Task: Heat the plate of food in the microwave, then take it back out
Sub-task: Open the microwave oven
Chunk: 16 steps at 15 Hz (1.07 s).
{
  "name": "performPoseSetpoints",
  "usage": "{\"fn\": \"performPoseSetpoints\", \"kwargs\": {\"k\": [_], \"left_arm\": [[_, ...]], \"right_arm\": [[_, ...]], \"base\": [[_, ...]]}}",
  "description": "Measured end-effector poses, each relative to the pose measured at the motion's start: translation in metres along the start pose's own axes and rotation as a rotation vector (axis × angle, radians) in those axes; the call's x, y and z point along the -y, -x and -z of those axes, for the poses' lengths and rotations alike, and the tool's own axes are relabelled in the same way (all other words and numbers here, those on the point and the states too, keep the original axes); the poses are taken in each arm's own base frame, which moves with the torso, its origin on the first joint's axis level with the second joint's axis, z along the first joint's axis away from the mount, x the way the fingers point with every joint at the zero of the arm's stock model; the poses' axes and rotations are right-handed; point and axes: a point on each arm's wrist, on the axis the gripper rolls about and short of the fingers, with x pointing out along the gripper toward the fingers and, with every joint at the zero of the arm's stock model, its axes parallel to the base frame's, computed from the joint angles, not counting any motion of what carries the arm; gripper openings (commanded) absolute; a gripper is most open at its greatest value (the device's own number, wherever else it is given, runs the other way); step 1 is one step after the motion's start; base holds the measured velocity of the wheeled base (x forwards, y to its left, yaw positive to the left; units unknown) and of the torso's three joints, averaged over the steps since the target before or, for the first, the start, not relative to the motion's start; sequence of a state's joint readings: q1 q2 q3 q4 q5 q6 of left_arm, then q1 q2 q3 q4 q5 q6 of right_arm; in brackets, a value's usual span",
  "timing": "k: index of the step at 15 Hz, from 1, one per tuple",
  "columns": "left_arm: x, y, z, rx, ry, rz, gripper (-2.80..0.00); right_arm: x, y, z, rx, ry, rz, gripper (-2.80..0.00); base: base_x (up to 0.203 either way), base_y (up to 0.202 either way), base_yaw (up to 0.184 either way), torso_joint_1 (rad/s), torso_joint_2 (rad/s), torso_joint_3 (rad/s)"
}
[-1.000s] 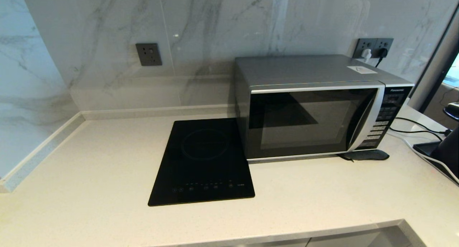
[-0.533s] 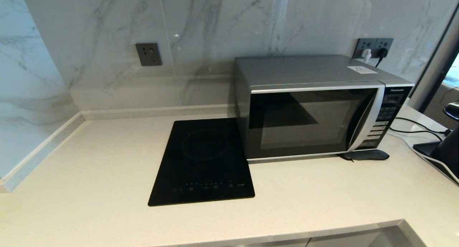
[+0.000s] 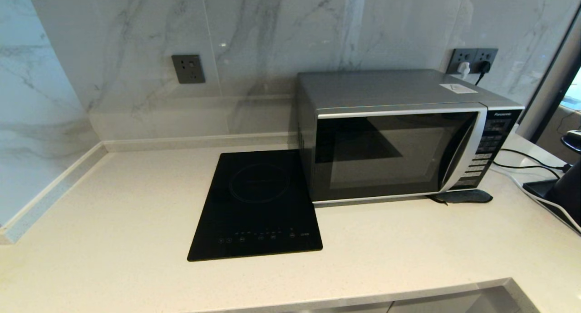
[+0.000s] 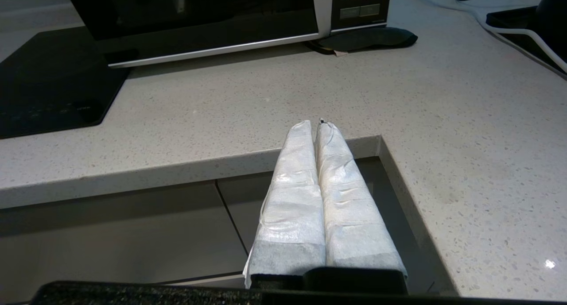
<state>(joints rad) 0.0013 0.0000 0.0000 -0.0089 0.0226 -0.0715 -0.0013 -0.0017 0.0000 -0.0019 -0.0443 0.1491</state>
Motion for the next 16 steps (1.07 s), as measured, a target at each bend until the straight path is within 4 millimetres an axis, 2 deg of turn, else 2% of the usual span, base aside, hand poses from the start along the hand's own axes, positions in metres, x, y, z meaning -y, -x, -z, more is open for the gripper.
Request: {"fn": "performPoseSetpoints", "kwargs": {"k": [16], "left_arm": [[0.0, 0.0, 0.0, 0.0, 0.0, 0.0, -2.8]], "right_arm": [[0.0, 0.0, -0.0001, 0.0, 0.0, 0.001, -2.8]], "base": [[0.0, 0.0, 0.0, 0.0, 0.0, 0.0]]}}
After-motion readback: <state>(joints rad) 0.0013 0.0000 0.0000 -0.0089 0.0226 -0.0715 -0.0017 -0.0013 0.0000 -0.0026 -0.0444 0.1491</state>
